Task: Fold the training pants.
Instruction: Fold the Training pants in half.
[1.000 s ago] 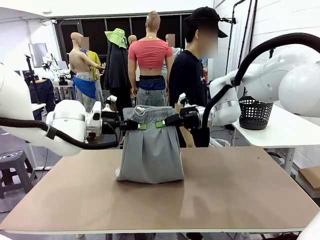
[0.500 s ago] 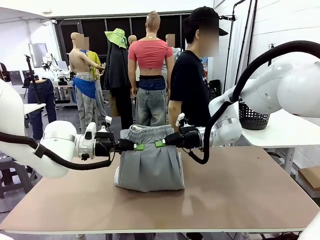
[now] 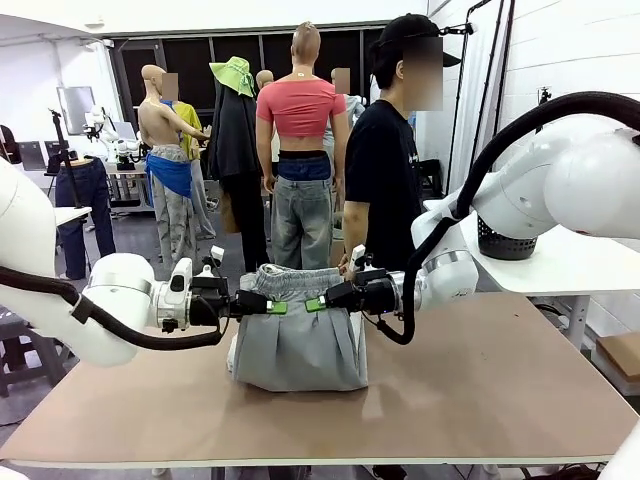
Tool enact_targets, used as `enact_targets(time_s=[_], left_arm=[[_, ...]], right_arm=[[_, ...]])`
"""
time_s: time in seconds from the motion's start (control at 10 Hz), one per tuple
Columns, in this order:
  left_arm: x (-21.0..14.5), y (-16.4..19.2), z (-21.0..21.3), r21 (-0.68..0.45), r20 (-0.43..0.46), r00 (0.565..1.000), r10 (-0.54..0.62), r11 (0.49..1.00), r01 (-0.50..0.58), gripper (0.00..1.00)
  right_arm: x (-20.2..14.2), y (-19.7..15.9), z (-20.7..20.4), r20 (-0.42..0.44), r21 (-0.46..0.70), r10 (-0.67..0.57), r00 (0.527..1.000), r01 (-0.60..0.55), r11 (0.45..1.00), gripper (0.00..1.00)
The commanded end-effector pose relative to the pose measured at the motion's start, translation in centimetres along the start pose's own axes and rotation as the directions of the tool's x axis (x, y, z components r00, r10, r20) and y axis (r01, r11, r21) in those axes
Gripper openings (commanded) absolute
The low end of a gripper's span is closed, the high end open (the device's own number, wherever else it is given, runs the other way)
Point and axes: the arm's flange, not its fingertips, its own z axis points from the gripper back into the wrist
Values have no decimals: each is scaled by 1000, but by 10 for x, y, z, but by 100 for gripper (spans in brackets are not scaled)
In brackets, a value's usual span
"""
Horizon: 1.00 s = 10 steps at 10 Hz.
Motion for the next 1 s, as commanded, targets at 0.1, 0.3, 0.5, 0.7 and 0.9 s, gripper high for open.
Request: enact_targets(time_s=[0.1,0.3,0.5,0.7,0.9], left_arm=[[0,0,0,0,0,1000,0,1000,0,0],[31,28,-6,55,-57,998,40,998,-37,0],[46,52,-14,100,-92,993,74,993,-65,0],[61,82,-22,118,-97,989,112,988,-100,0],[67,102,-19,129,-63,988,140,983,-131,0]], right_arm=[[0,0,0,0,0,0,1000,0,1000,0],[16,-13,8,30,-17,-51,998,52,999,0],[21,-20,20,77,-42,-72,994,75,996,0],[31,-40,34,117,-41,-112,987,117,992,0],[41,-61,45,157,-58,-147,977,158,986,0]])
